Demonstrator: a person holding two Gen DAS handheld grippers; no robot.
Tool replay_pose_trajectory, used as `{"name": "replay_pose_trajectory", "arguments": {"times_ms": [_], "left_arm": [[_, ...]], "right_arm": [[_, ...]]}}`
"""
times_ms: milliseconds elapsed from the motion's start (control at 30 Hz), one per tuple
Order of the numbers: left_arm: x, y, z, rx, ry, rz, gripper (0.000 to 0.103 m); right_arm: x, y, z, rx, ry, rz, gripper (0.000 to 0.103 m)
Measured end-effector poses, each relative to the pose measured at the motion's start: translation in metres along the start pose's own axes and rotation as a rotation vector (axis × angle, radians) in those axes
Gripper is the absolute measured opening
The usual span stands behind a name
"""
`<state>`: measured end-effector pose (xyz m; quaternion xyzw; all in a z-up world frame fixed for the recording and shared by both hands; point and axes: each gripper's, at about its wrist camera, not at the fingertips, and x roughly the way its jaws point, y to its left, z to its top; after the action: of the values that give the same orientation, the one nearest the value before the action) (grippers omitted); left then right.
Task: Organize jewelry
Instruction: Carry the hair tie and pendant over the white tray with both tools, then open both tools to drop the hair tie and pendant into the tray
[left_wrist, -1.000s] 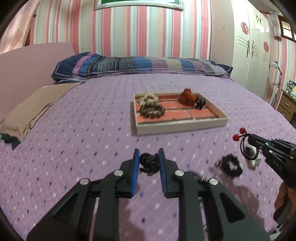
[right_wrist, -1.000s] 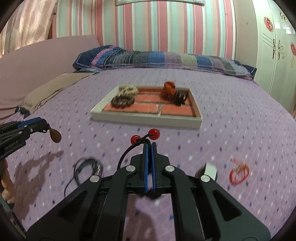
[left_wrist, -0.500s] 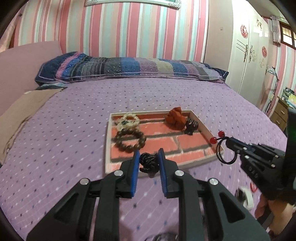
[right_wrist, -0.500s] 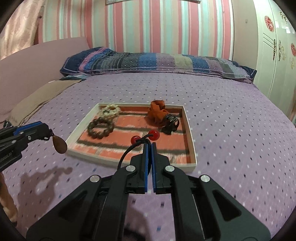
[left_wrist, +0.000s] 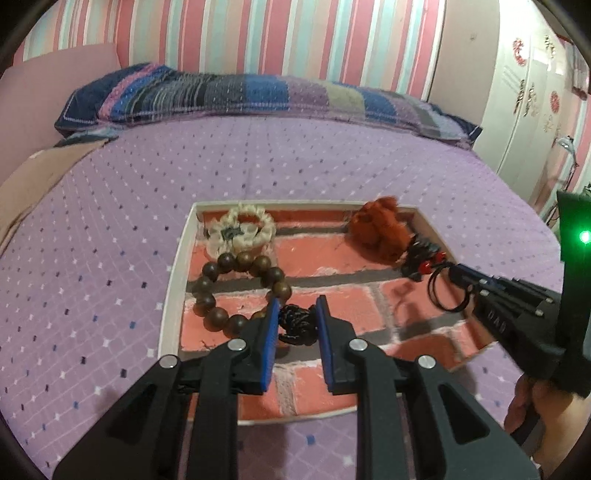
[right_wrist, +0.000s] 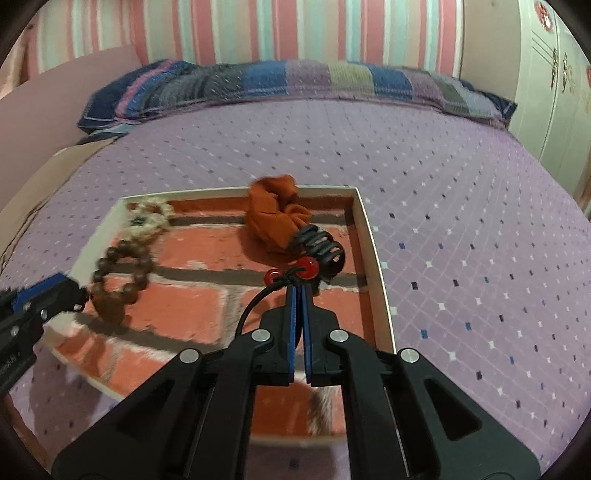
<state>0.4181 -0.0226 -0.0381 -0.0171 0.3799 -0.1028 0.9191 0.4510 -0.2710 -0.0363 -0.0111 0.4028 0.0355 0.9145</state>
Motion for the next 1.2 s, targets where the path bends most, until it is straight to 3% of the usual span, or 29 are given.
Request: {"name": "replay_pose_trajectory", "arguments": {"times_ms": [367, 800, 867, 933, 1000, 1133, 1167, 1200], "left_arm": [[0.049, 0.014, 0.010, 0.004, 0.040, 0.050, 0.021], [0.057, 0.015, 0.008, 0.029, 0.054, 0.075, 0.023], [0.051, 0.015, 0.007, 0.035, 0.050, 0.070, 0.024], [0.041, 0.014, 0.008, 0.035, 0.024, 0.068, 0.042], [0.028, 0.013, 0.010, 0.033, -0.009, 0.068, 0.051], [-0.006, 0.008, 0.016, 0.033, -0.053, 0.047, 0.054], [-0.015, 0.007, 0.016, 0.036, -0.067, 0.046, 0.058], [-0.028, 0.005, 0.016, 0.041, -0.089, 0.054, 0.068]], "right_arm": [[0.039, -0.004, -0.001, 0.013, 0.065, -0.018, 0.004], [0.052, -0.001, -0.007, -0.030, 0.118, -0.029, 0.005], [0.048, -0.002, -0.006, -0.024, 0.120, -0.018, 0.016], [0.040, -0.004, -0.003, -0.012, 0.110, -0.004, 0.029], [0.027, -0.009, 0.002, 0.010, 0.090, 0.026, 0.037], [-0.012, -0.022, 0.016, 0.018, 0.035, 0.047, 0.055], [-0.021, -0.025, 0.018, 0.015, 0.022, 0.048, 0.062], [-0.033, -0.028, 0.020, 0.008, 0.003, 0.044, 0.066]]}}
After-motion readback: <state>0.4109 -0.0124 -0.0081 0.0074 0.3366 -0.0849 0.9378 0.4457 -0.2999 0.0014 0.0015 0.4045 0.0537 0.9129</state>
